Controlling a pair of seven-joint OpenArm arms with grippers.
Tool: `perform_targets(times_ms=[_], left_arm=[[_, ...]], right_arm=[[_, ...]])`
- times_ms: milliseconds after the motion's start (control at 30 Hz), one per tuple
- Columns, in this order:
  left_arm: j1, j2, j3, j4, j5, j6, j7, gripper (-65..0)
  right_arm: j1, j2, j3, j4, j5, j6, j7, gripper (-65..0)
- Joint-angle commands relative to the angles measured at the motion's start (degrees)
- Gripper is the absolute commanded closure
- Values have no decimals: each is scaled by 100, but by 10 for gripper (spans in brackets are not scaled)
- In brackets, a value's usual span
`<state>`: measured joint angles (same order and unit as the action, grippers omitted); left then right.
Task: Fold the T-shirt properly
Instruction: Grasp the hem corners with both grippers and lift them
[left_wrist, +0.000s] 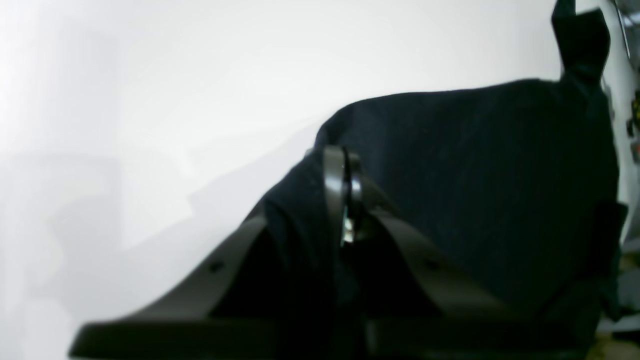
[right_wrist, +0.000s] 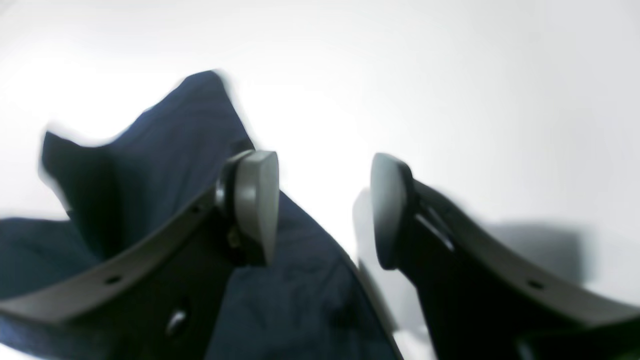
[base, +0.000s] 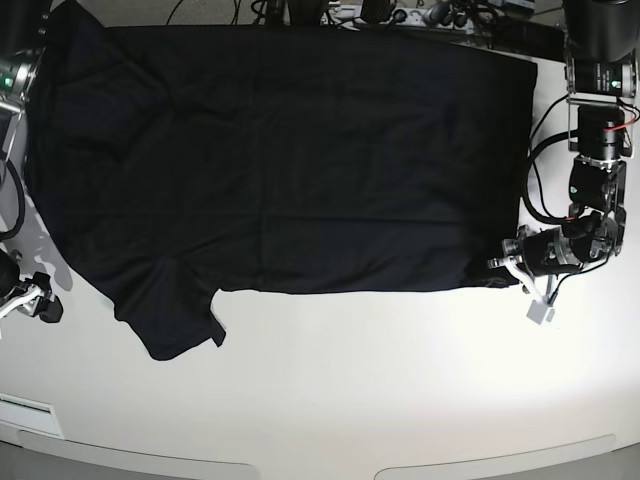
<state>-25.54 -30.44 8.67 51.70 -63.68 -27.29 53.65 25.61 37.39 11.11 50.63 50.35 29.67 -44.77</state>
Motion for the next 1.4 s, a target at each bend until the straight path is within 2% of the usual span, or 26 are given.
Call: perform_targets(times_ms=[0, 67, 167, 333, 467, 567, 600, 733, 767, 1033, 1167, 1300, 1367], left_arm=[[-2, -68, 28, -2, 363, 109, 299, 0], [-4, -66, 28, -2, 356, 109, 299, 0], [-2, -68, 28, -2, 339, 109, 317, 0], [-2, -70, 28, -2, 341, 109, 417, 0], [-2, -68, 28, -2, 341, 107, 450, 0], [-2, -68, 28, -2, 341, 105, 448, 0], [-4, -68, 28, -2, 341, 83, 446, 0], [-9, -68, 28, -2, 315, -109, 420, 0], [-22, -68, 28, -2, 286, -109, 391, 0], [-391, -68, 28, 22, 249, -479, 341, 0], [-481, -70, 28, 225, 129, -542, 385, 0], [-479, -72, 28, 485, -28, -916, 667, 0], [-466, -101, 28, 605, 4, -1239, 841, 0]], right_arm=[[352, 107, -52, -310, 162, 133, 83, -319], [726, 22, -199, -1097, 219, 332, 76, -319], [1036, -216, -323, -1810, 199, 463, 76, -319], [981, -616, -535, -1910, -90, 546, 76, -319], [964, -721, -804, -1908, -83, 863, 101, -318], [1001, -717, -905, -1875, -55, 1033, 94, -309], [1012, -717, -922, -1832, -68, 1033, 83, -277], [1014, -706, -927, -1508, -68, 1033, -181, -12], [1014, -697, -927, -1410, -68, 1033, -260, 0], [960, -492, -927, -450, -66, 1033, -337, 0], [564, -348, -927, 256, -63, 1033, -439, 0], [-90, -83, -925, 1185, 168, 1033, -437, 0], [-468, 94, -925, 1731, 240, 1033, -385, 0]])
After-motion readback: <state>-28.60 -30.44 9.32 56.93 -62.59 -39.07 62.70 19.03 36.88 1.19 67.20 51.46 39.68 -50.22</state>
